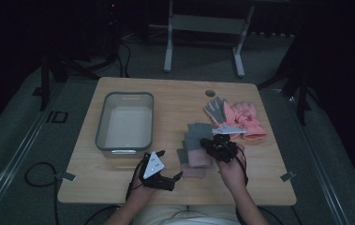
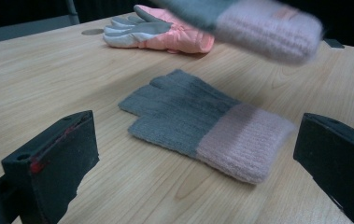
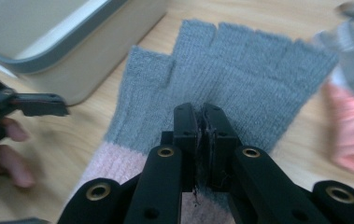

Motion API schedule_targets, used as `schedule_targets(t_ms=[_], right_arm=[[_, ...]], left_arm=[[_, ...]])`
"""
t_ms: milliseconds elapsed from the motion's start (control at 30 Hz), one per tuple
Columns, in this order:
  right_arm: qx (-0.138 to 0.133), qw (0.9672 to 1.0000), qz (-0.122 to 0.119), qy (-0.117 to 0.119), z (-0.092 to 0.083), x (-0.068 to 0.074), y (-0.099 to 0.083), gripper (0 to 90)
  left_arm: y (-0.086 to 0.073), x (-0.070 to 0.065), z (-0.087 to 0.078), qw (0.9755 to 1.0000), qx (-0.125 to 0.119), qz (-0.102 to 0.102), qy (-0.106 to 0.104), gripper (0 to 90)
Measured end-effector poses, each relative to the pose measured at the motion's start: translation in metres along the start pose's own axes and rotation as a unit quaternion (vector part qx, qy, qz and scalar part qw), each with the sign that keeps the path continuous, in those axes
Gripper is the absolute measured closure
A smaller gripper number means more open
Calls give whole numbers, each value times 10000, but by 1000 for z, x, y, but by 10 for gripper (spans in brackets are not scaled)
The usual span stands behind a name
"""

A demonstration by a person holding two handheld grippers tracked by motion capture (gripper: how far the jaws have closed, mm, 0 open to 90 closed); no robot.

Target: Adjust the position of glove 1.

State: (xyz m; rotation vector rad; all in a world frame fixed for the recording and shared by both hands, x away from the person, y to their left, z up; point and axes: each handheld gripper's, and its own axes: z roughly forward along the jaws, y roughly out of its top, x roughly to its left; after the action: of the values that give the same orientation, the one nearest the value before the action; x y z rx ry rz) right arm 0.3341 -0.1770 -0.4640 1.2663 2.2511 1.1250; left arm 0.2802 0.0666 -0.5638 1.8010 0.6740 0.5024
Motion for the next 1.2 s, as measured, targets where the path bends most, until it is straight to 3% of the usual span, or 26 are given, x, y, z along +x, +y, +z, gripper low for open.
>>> schedule_targets(t_ms=[267,433,767,933,1133,1167,1200], right_arm=[[345,9994,-9,-96,27,10,-18,854],[471,9987,170,-19,35,8,-28,854],[695,9974,165,-84,52,7,-40,846],[722,9971,236,-46,57,6,-42,835],[744,9970,227,14,60,5,-46,786],[722,9971,235,38,58,4,-45,747],[647,9976,224,83,54,3,-42,716]], left_arm=[[0,0,0,10000,15,4,-21,0],[0,0,0,10000,31,8,-16,0],[0,-1,1,10000,63,51,14,0],[1,-5,2,9997,92,203,69,0],[1,-3,2,9999,104,116,26,0],[1,-3,1,9998,40,165,47,0],[0,-6,0,9993,-101,338,120,0]])
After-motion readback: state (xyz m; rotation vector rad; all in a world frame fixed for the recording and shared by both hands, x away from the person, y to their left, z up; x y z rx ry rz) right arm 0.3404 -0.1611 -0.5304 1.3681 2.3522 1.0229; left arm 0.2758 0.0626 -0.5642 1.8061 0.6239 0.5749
